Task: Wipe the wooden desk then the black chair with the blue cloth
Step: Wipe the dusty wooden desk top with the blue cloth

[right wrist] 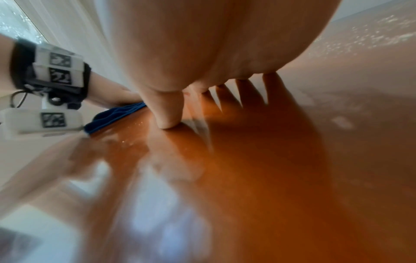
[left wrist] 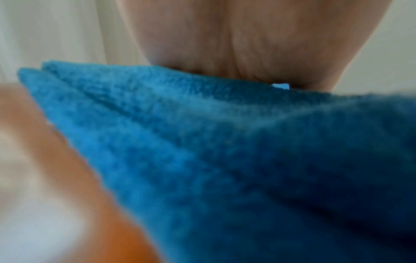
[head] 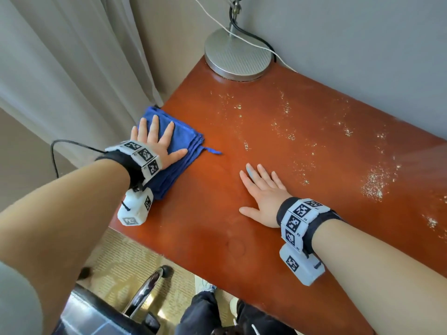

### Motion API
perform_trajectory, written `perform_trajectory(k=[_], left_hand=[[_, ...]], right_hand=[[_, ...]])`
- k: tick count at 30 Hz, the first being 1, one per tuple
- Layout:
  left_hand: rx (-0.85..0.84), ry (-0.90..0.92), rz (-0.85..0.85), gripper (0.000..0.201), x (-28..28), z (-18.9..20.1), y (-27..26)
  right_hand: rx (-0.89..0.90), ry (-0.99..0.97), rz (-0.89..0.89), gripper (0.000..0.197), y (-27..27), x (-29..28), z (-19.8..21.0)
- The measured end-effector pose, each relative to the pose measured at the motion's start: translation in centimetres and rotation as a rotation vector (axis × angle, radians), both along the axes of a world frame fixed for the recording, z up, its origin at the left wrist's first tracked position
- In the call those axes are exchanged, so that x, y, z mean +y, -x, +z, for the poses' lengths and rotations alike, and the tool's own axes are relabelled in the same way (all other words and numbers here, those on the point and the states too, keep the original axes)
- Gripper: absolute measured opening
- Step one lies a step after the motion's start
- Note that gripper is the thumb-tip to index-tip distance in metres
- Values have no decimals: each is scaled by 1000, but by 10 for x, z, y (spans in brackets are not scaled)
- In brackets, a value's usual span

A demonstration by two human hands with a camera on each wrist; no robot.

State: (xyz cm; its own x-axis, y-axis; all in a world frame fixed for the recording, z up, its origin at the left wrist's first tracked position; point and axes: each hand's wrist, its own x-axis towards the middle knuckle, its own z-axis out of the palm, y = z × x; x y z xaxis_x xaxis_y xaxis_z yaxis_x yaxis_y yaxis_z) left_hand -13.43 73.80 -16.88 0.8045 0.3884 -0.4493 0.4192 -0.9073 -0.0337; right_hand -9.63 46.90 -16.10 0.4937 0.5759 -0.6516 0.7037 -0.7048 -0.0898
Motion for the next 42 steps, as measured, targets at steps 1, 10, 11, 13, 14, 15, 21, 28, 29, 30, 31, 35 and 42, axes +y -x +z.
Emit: perform_trajectory(k=[1, 10, 11, 13, 14, 15, 21, 28, 29, 30, 31, 35, 42], left_hand=[[32, -1, -38, 81, -5, 0, 11], [170, -19, -440, 83, -59, 0, 18], [169, -25, -485, 83, -62, 0, 8], [159, -29, -543, 84, -65, -1, -16], [144, -20, -550, 84, -65, -2, -30], [126, -8, -541, 85, -64, -2, -43], [53, 40, -302, 86, -44, 1, -92], [-20, 53, -27, 85, -3, -1, -66], [-24, 46, -5, 85, 1, -2, -58], [-26, 39, 11, 85, 2, -2, -49], [-21, 31, 20, 85, 1, -2, -40], [48, 4, -63, 81, -19, -2, 0], [180, -42, -386, 82, -58, 1, 6]], right_hand=[[0, 7, 5, 80, 0, 0, -1], [-6, -15, 26, 81, 1, -2, 0], [-9, -18, 21, 81, 1, -2, 0], [-16, -17, 15, 79, 1, -2, 0], [-20, -14, 17, 79, 1, -2, 0], [-24, -13, 18, 79, 0, -2, 0], [-18, -5, 18, 80, -3, -3, -2], [-44, -94, -82, 67, -18, 3, 13], [-72, -99, -112, 67, -24, 5, 15], [-111, -91, -133, 69, -29, 7, 15], [-150, -76, -148, 71, -35, 8, 15], [-172, 1, -196, 82, -55, 8, 7], [-126, 47, -169, 83, -62, -1, -5]])
